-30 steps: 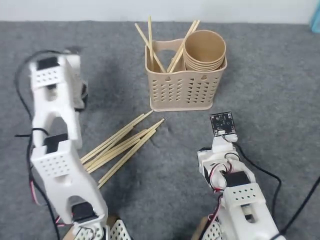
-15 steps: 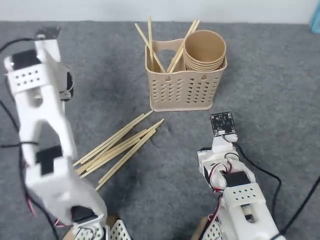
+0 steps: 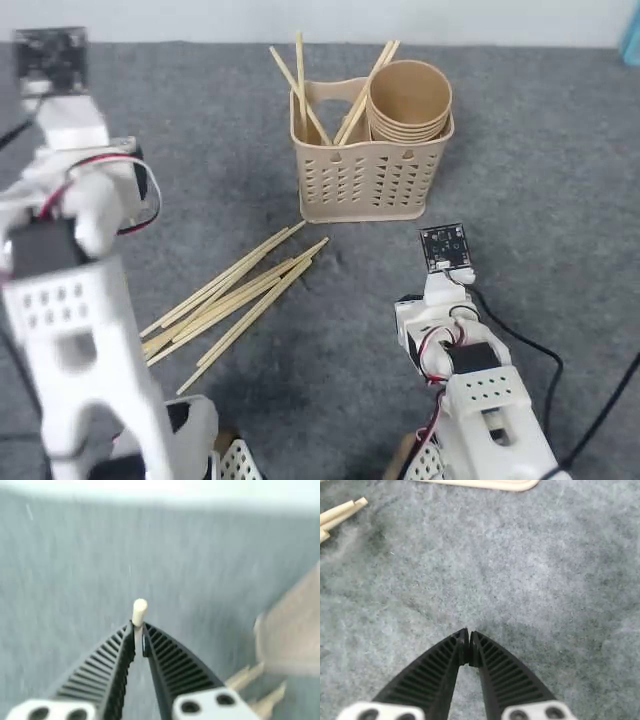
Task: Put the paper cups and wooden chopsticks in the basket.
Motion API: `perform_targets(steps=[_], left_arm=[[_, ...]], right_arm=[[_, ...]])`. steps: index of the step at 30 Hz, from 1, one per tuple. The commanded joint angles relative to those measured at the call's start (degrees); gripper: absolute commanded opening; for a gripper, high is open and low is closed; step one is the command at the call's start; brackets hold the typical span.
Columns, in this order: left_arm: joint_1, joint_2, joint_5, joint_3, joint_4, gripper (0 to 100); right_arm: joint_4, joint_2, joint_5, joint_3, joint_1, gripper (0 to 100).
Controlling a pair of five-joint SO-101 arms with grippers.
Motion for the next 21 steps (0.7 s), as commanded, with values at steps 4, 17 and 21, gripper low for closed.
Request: perform_targets(steps=[4, 17, 21], left_arm=[[3.78, -8.79, 1.14, 1.45, -6.24, 1], [5.36, -28.31, 1.93, 29.67, -21.27, 1], [6.77, -29.36, 8.79, 28.88, -27.52, 1]], right_arm=[[-1.27, -1.45, 1.23, -0.35, 0.75, 2.2], [-1.27, -1.45, 1.23, -0.35, 0.75, 2.2], [-1.27, -1.45, 1.23, -0.35, 0.75, 2.2]])
